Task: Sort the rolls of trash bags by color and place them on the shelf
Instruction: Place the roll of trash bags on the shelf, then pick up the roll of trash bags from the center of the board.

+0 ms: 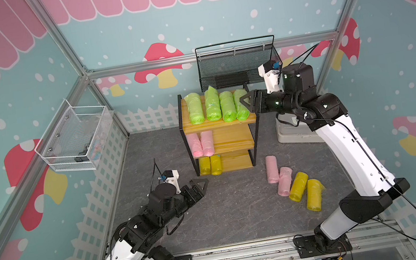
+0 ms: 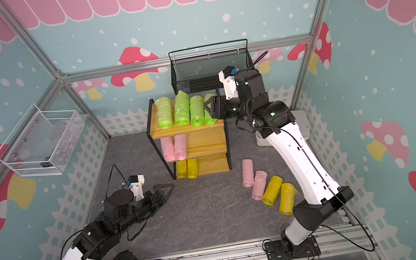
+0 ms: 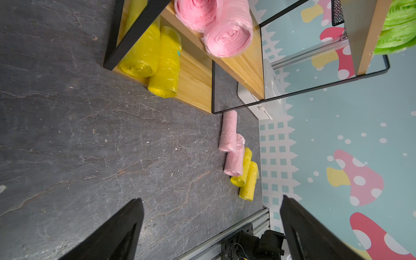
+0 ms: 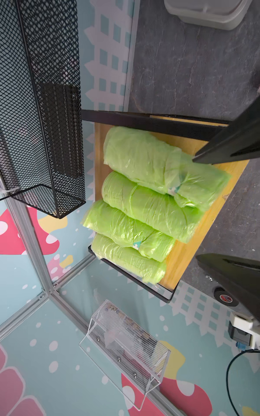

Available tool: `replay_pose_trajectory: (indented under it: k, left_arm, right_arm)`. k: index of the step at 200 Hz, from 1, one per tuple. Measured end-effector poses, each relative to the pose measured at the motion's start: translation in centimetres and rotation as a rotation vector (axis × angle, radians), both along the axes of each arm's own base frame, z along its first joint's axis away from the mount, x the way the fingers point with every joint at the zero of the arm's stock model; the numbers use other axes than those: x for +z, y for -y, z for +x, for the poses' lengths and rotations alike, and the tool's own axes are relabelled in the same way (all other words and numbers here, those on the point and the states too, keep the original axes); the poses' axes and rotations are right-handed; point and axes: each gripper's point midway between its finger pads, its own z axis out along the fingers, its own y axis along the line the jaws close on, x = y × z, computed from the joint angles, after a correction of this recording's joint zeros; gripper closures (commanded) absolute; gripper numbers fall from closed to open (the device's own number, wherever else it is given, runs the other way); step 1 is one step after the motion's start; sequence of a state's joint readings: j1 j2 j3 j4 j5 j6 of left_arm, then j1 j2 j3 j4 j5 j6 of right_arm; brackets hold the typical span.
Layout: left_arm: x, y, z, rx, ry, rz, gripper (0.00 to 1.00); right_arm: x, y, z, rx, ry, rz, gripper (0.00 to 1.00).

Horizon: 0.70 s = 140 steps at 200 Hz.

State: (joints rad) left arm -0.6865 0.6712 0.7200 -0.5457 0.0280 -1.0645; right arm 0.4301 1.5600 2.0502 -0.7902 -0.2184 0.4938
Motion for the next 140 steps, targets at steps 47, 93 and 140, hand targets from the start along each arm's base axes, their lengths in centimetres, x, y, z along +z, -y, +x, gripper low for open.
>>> replay_pose_trajectory:
  k: [47, 93, 140]
  left_arm:
    - [0.1, 0.0, -0.1, -0.003, 0.006, -0.002, 0.03]
    - [-0.8, 0.4, 0.2, -0.013, -0.023, 0.019, 0.03]
    - [-1.6, 1.0, 0.3, -0.030, -0.056, 0.027, 0.04]
  right_arm:
    - [-5.5, 3.6, -4.9, -0.035, -0.061, -0.134, 0.28]
    - [-16.3, 7.8, -9.8, -0.135, -0.257, -0.229, 0.22]
    - [-26.4, 9.5, -12.4, -0.192, -0.496, -0.293, 0.14]
